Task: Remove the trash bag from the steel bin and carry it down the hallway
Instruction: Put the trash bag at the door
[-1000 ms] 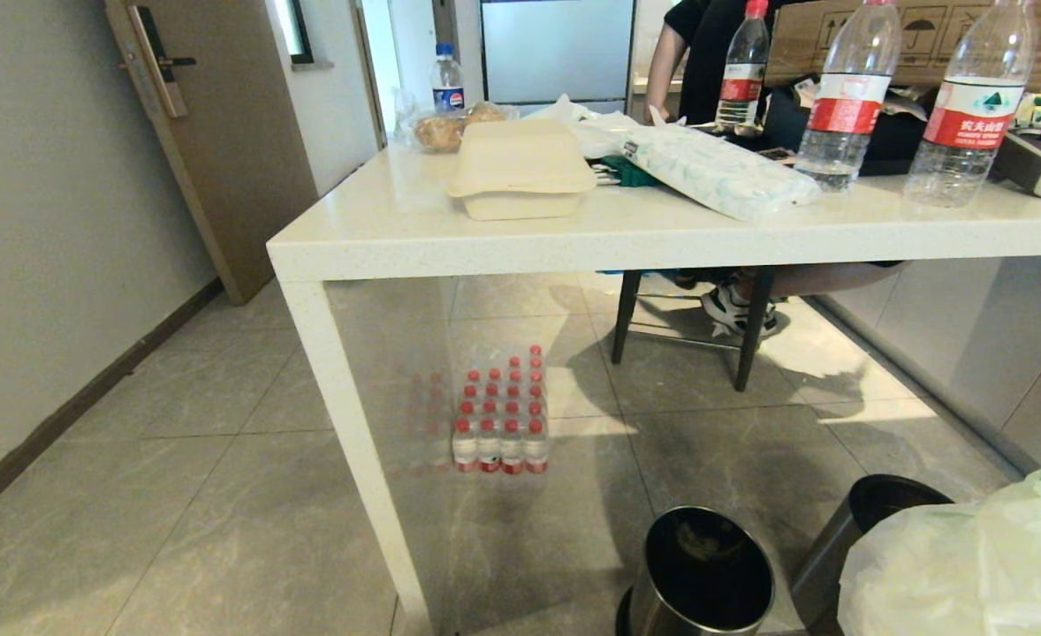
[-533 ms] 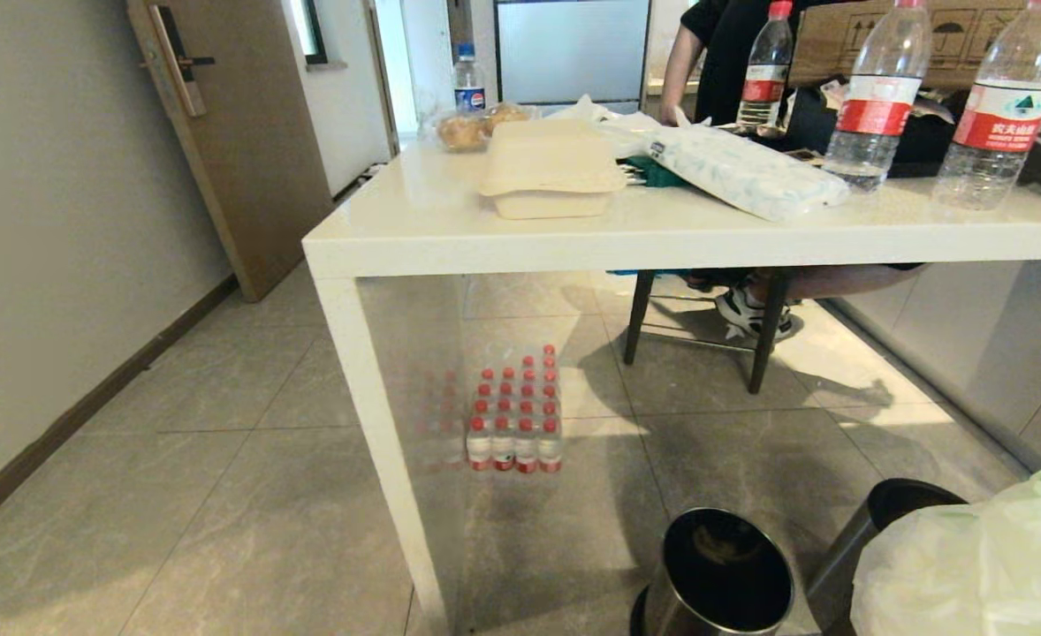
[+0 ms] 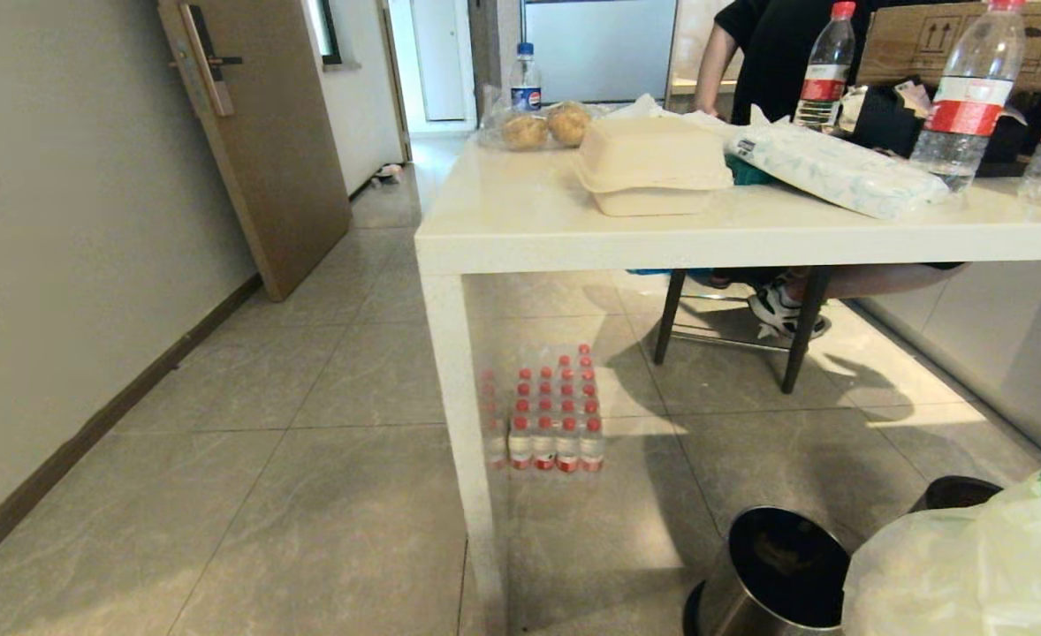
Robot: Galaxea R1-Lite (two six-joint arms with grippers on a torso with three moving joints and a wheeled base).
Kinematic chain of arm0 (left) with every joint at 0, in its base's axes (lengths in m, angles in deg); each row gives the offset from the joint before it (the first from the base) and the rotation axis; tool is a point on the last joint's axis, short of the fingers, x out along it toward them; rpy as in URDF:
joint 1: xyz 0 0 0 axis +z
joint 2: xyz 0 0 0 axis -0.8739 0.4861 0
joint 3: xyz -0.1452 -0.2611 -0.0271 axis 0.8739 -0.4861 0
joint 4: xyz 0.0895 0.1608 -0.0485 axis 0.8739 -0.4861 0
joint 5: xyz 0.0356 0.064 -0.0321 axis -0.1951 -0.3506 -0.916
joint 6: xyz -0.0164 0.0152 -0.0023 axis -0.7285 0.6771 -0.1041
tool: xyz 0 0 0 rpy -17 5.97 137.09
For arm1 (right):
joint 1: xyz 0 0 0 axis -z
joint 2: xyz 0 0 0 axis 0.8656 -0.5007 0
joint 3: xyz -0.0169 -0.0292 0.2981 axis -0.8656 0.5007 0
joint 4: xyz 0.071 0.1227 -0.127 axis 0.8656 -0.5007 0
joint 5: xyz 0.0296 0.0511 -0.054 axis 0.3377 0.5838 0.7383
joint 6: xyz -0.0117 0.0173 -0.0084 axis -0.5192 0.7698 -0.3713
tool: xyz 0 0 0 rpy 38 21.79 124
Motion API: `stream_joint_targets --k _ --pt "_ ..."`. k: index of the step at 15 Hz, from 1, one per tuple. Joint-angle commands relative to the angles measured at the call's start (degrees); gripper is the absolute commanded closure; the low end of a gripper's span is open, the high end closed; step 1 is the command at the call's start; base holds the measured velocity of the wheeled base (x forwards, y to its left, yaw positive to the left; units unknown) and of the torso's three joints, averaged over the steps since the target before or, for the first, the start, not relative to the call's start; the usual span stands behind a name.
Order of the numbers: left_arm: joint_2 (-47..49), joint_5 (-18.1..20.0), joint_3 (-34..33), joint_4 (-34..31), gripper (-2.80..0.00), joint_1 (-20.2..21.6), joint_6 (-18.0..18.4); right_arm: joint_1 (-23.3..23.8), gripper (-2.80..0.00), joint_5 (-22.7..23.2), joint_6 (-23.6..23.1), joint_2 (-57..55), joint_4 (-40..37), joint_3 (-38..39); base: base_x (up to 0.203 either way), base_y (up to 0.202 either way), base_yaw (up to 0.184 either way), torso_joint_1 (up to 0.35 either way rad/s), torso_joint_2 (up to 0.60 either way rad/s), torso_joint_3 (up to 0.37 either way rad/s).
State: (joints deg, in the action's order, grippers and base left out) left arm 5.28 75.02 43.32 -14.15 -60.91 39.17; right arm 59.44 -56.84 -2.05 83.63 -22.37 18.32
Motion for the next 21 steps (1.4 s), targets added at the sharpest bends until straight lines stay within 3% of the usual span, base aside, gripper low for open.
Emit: stream_joint_targets --k 1,21 --pt "0.0 0.0 0.0 0.0 0.00 0.0 0.0 0.0 0.00 0.0 0.0 -0.1 0.0 0.0 0.000 0.185 0.000 -0.002 0.00 -0.003" --pt "0.0 0.0 0.0 0.0 0.00 0.0 0.0 0.0 0.00 0.0 0.0 -0.1 0.0 0.0 0.000 0.193 0.001 0.003 0.00 0.002"
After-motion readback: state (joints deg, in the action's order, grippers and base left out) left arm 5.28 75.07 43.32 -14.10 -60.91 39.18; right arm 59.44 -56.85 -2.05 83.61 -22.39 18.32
